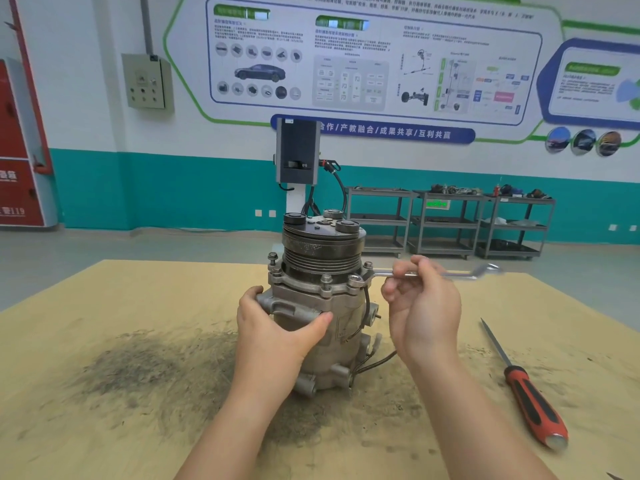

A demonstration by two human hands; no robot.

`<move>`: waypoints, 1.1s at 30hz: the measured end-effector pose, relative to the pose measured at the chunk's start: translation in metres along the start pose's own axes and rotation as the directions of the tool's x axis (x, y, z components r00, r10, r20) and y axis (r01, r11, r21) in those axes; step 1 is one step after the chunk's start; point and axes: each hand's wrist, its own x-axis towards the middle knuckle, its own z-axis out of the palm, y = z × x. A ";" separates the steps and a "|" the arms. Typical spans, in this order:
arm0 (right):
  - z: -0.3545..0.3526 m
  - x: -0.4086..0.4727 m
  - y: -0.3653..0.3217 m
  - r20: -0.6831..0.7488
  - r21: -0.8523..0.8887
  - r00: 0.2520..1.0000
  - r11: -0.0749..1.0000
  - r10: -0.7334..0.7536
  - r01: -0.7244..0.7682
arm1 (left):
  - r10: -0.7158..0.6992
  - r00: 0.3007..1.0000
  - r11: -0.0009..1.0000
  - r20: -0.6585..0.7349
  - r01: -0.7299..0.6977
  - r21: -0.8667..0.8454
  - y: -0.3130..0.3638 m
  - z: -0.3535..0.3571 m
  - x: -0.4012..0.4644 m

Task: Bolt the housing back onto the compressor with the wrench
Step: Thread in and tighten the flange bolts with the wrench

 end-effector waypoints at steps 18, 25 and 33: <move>0.012 -0.019 -0.022 0.067 -0.068 0.990 0.989 -0.125 0.130 | 0.015 1.000 1.000 -0.008 -0.015 -0.006 0.002 0.001 0.000; 0.002 0.008 -0.020 0.122 0.066 0.981 0.985 0.153 -0.162 | 0.015 1.000 1.000 -0.004 -0.015 0.003 0.003 -0.001 -0.001; -0.003 0.018 -0.017 0.215 0.061 0.960 0.979 0.178 -0.195 | 0.005 1.000 1.000 -0.004 -0.005 0.006 0.002 0.000 0.001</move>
